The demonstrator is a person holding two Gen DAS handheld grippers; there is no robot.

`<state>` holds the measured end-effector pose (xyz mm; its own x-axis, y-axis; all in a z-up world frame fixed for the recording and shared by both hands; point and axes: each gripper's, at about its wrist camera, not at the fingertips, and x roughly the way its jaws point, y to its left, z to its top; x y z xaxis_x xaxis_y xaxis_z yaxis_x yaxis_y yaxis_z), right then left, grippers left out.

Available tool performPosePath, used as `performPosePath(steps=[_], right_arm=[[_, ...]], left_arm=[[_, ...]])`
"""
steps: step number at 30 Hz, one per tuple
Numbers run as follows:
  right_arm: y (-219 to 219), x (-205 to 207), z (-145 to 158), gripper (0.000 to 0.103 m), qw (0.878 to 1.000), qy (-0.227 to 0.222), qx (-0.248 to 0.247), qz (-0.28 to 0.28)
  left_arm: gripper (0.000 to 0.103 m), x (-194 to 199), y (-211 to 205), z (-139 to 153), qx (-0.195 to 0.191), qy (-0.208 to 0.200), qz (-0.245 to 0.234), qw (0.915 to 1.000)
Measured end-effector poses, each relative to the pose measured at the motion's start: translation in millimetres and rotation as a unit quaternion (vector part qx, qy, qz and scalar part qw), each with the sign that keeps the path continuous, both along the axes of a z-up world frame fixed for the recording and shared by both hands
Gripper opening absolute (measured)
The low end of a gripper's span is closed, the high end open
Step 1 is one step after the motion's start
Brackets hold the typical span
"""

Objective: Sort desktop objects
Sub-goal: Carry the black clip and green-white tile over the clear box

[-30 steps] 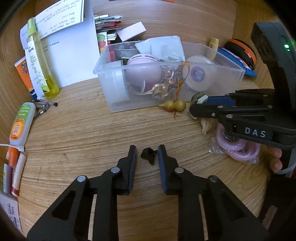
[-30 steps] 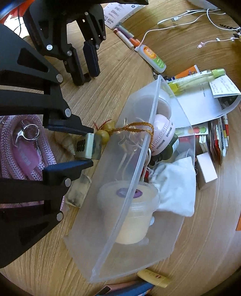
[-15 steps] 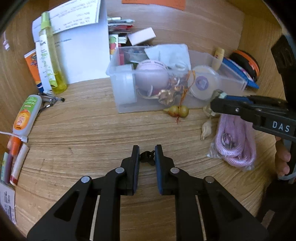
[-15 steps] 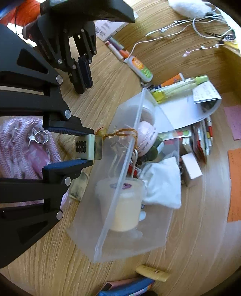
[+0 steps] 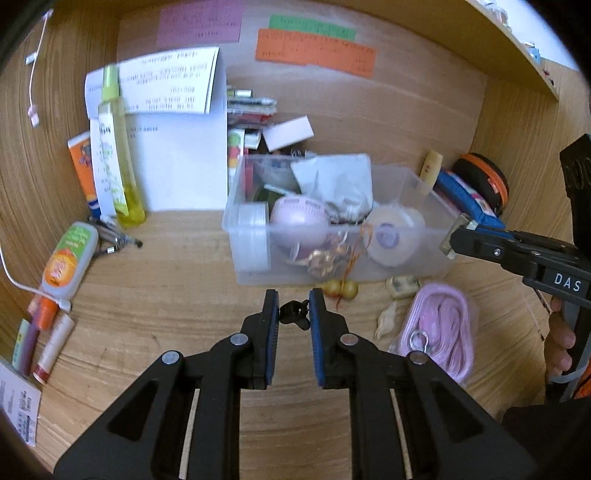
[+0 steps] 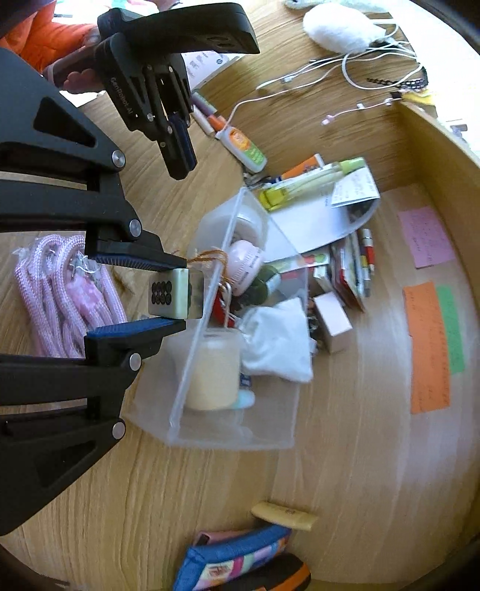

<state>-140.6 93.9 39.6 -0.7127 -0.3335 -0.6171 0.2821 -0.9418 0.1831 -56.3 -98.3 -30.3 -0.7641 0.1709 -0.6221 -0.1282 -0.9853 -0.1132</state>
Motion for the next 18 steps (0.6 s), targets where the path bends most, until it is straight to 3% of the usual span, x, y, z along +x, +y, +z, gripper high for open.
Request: performPosePath(steps=[7, 11, 18], right_arm=[[18.7, -0.4, 16.0, 0.023, 1.000, 0.020, -0.005, -0.014], [24.5, -4.8, 21.6, 0.023, 0.999, 0.032, -0.002, -0.016], [27.8, -25.2, 30.8, 0.023, 0.999, 0.042, -0.004, -0.016]], left_arm=[[0.015, -5.4, 5.5, 15.2, 0.010, 0.023, 0.005, 0.9997], [0.015, -14.3, 10.4, 21.3, 0.035, 0.019, -0.005, 0.9992], [0.015, -34.2, 25.2, 38.2, 0.027, 0.036, -0.012, 0.9989]])
